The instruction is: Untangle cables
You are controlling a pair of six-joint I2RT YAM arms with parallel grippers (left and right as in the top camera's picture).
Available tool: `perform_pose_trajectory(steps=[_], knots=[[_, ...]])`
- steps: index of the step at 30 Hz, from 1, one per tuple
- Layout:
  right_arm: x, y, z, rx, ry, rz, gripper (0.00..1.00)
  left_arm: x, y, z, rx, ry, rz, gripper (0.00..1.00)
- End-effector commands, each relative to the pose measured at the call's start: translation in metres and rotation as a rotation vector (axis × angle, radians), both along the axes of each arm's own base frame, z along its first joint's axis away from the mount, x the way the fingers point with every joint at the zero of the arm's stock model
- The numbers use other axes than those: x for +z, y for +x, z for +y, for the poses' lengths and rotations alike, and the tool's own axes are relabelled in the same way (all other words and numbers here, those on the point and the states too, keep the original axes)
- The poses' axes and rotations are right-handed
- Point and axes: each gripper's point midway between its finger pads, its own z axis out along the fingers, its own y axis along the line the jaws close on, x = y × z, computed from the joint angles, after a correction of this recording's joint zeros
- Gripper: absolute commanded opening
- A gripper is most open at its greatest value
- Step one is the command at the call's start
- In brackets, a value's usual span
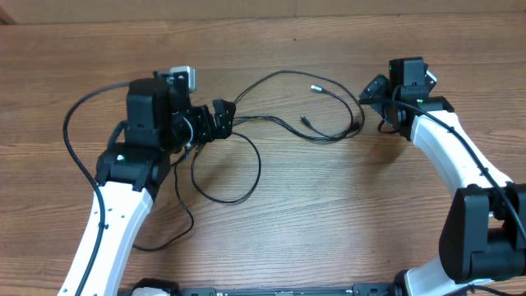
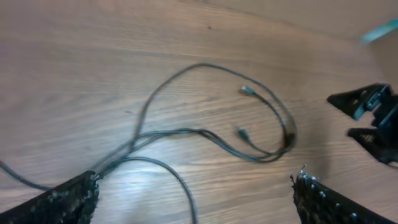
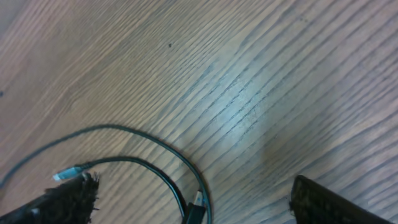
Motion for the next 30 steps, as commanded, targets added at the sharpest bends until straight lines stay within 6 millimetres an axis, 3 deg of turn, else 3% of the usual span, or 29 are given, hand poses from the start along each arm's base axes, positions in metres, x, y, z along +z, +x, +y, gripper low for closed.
perform_pose_trajectory(steps=[1,7,14,22,30], knots=[[0.009,-0.001,0.001,0.004,0.002,-0.019,1.00,0.036,0.014,0.012,0.013,0.191,-0.133,1.00],[0.008,-0.002,0.001,0.004,0.002,-0.013,1.00,0.060,0.029,0.007,-0.043,0.269,-0.195,1.00],[0.008,-0.002,0.001,0.004,0.002,-0.013,1.00,0.057,0.062,-0.013,-0.122,0.328,-0.167,1.00],[0.008,-0.002,0.001,0.004,0.002,-0.014,1.00,0.012,0.093,-0.047,-0.307,0.465,-0.134,1.00],[0.008,-0.002,0.001,0.004,0.002,-0.013,1.00,-0.041,0.113,-0.049,-0.342,0.516,-0.055,1.00]])
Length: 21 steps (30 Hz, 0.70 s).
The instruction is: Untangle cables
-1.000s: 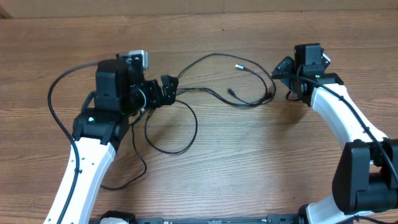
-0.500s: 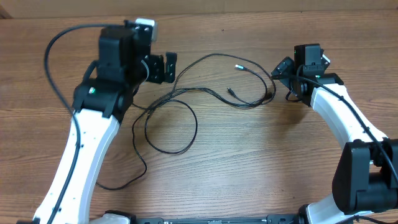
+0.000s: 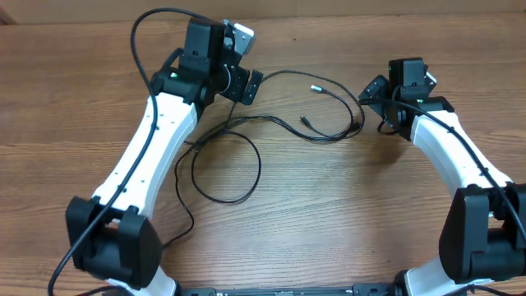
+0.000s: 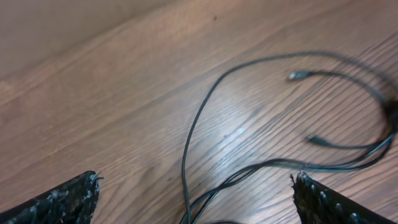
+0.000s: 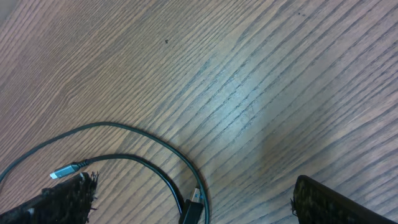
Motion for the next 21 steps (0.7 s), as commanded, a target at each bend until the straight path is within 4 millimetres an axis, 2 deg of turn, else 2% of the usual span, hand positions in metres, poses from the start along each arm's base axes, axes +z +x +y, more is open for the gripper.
perform_pose_trajectory(steps=[1,12,17,21], knots=[[0.010,0.001,0.001,0.006,0.000,-0.026,1.00,-0.015,0.012,0.000,-0.022,0.044,0.002,1.00],[0.010,0.001,0.001,0.006,0.000,-0.026,1.00,-0.072,0.026,-0.004,-0.022,0.070,0.083,1.00],[0.010,0.001,0.001,0.006,0.001,-0.026,1.00,-0.116,0.026,-0.003,-0.021,0.099,0.167,0.99],[0.010,0.001,0.001,0.006,0.000,-0.026,1.00,-0.139,0.024,-0.002,-0.022,0.111,0.211,0.98]])
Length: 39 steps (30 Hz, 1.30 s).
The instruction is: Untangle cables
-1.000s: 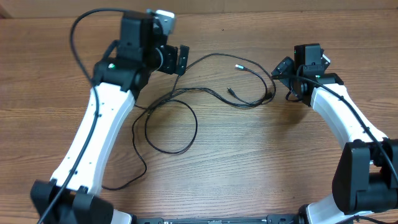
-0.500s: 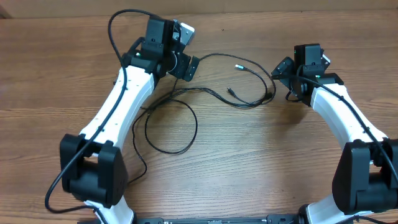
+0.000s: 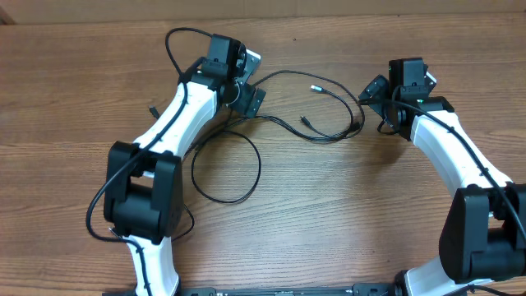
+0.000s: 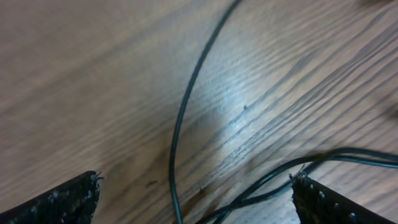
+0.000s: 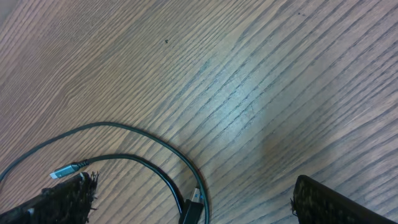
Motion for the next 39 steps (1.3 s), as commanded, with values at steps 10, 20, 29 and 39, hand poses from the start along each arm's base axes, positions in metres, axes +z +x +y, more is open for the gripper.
perform_pose_trajectory(steps=[10,20,29,39], knots=[[0.010,0.001,0.001,0.006,0.001,-0.025,1.00,-0.058,-0.002,0.003,-0.011,0.047,0.101,0.79],[0.009,-0.001,0.001,0.006,0.000,-0.019,1.00,-0.051,0.020,0.006,0.048,0.047,0.023,0.04],[0.004,-0.009,0.001,0.006,-0.002,0.020,1.00,0.069,0.060,-0.001,0.090,-0.018,-0.133,0.04],[0.003,-0.013,0.052,0.159,0.255,0.042,1.00,0.294,0.044,-0.010,0.097,-0.278,-0.405,0.04]])
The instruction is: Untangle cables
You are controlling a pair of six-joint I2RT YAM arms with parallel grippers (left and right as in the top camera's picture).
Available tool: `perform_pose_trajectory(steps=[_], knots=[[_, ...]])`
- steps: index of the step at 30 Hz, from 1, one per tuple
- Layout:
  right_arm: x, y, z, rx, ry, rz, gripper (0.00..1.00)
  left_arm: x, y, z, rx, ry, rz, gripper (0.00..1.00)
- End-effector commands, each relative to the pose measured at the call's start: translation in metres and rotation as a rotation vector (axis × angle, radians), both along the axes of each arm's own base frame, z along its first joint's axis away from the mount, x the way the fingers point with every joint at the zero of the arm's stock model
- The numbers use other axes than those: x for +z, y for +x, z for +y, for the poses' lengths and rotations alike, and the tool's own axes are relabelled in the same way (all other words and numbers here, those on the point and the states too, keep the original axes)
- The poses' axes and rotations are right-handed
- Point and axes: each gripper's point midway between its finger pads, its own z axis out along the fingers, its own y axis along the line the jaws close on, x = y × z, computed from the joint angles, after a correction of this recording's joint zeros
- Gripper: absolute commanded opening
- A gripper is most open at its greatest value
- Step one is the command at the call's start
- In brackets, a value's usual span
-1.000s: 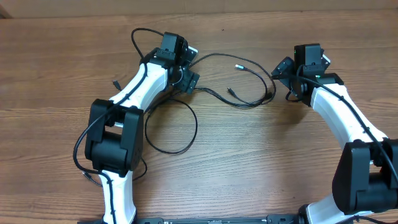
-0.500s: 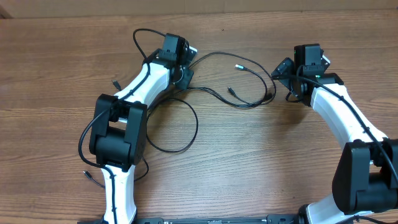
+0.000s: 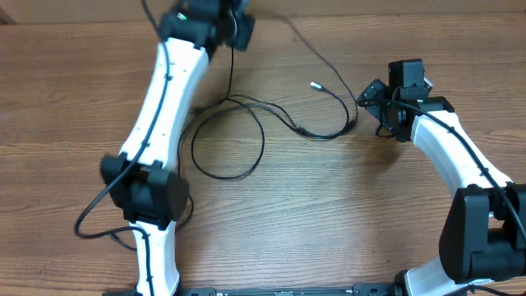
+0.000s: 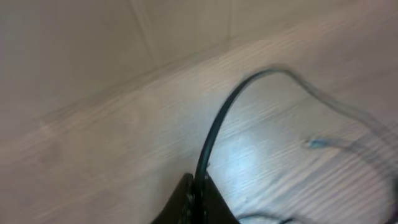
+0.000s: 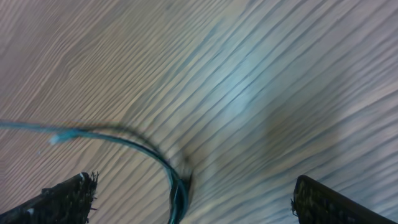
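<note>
Thin black cables lie tangled on the wooden table, with a big loop (image 3: 261, 144) at the left and a smaller bend (image 3: 341, 127) by the right arm. A silver plug tip (image 3: 314, 84) lies between them. My left gripper (image 3: 238, 26) is raised at the table's far edge, shut on one black strand (image 4: 214, 130) that arcs out of its jaws (image 4: 198, 184). That strand hangs down to the big loop (image 3: 230, 70). My right gripper (image 3: 367, 105) stands open beside the bend, and the cable (image 5: 174, 180) runs between its spread fingers (image 5: 68, 196) untouched.
The far edge of the table (image 4: 155, 68) meets a pale wall right behind the left gripper. The left arm's own cable (image 3: 177, 226) trails near its base. Bare wood (image 3: 329, 214) fills the front middle.
My left gripper, then open low over a strand at the tangle's left, is now shut on it and raised at the far edge. The cables have shifted; the right gripper barely moved.
My left gripper was open at the tangle's left end, then open farther back above the strands, then open low over one strand. Now it holds that strand lifted at the far edge. The right gripper stayed open by the right bend throughout.
</note>
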Motion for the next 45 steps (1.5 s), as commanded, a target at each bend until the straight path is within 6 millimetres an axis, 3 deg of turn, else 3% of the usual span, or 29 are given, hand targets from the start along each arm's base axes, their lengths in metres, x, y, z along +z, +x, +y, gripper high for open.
perform_pose_trajectory(steps=[1,5,7,9,13,15,17,23,28,32,40,43,45], knots=[[0.013,-0.006,0.048,0.141,0.240,-0.007,1.00,0.107,-0.024,-0.001,0.003,-0.161,-0.168,0.04],[0.029,-0.013,0.089,0.269,0.457,-0.008,1.00,0.174,-0.040,0.006,0.016,-0.230,-0.313,0.04],[0.033,-0.017,0.099,0.304,0.511,-0.003,1.00,0.202,-0.049,0.015,0.031,-0.245,-0.382,0.04],[0.033,-0.023,0.106,0.322,0.528,0.018,1.00,0.236,-0.061,0.035,0.064,-0.259,-0.473,0.04],[0.030,-0.026,0.110,0.407,0.473,0.003,1.00,0.286,-0.081,0.089,0.178,-0.348,-0.588,0.04],[0.028,-0.025,0.110,0.406,0.444,0.002,1.00,0.308,-0.101,0.106,0.126,-0.430,-0.616,0.04],[0.029,-0.024,0.113,0.416,0.440,-0.008,1.00,0.319,-0.116,0.111,0.057,-0.484,-0.612,0.04],[0.054,-0.013,0.150,0.549,0.514,-0.135,1.00,0.328,-0.150,0.092,-0.162,-0.546,-0.575,0.04],[0.073,-0.009,0.184,0.657,0.527,-0.236,1.00,0.333,-0.154,0.097,-0.141,-0.512,-0.609,0.04],[0.066,-0.014,0.198,0.668,0.476,-0.222,1.00,0.323,-0.138,0.140,0.100,-0.440,-0.620,0.04],[0.045,-0.027,0.205,0.639,0.346,-0.151,1.00,0.280,-0.122,0.239,0.501,-0.209,-0.561,0.04],[0.042,-0.029,0.207,0.639,0.327,-0.146,1.00,0.271,-0.112,0.280,0.601,-0.171,-0.563,0.04],[0.042,-0.029,0.207,0.637,0.320,-0.147,1.00,0.269,-0.105,0.295,0.624,-0.165,-0.573,0.04]])
